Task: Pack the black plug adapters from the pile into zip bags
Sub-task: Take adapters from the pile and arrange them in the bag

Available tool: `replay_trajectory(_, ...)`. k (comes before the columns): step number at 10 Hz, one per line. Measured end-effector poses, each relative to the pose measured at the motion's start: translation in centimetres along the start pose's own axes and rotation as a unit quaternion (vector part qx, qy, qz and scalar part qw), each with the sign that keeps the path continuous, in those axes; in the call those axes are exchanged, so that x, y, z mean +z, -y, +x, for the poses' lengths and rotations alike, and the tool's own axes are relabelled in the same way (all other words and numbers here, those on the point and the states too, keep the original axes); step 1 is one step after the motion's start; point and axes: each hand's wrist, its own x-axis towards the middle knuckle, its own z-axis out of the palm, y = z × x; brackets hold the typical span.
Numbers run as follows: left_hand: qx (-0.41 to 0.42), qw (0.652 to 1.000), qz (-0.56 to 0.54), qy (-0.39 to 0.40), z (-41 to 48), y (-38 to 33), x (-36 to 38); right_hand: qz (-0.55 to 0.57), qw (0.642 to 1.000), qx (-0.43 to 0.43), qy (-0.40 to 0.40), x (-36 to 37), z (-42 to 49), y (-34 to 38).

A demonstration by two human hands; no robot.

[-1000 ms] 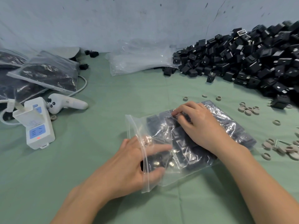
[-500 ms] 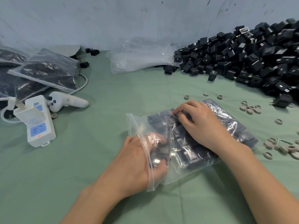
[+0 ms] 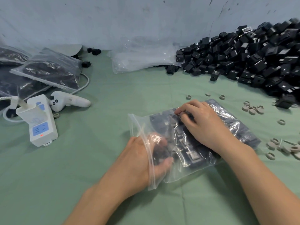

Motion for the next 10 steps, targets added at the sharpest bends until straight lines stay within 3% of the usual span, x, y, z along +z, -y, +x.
replay_trajectory(4,0.051,0.998,-0.012,0.046,-0.2,1.0,-1.0,0.003,1.0,0.001,0.002,-0.1,0.0,0.1)
replay_trajectory(7,-0.058,0.988,-0.059,0.128,-2.1,2.5,-3.8,0.008,1.0,-0.003,0.0,0.0,0.0,-0.1)
replay_trajectory(9,-0.082,0.986,-0.076,0.122,-2.5,2.1,-3.4,0.006,1.0,-0.004,-0.001,0.1,0.1,-0.2)
replay_trajectory(10,-0.043,0.993,-0.036,0.104,-2.4,1.6,-3.1,0.005,1.0,-0.004,-0.002,0.1,0.0,-0.1)
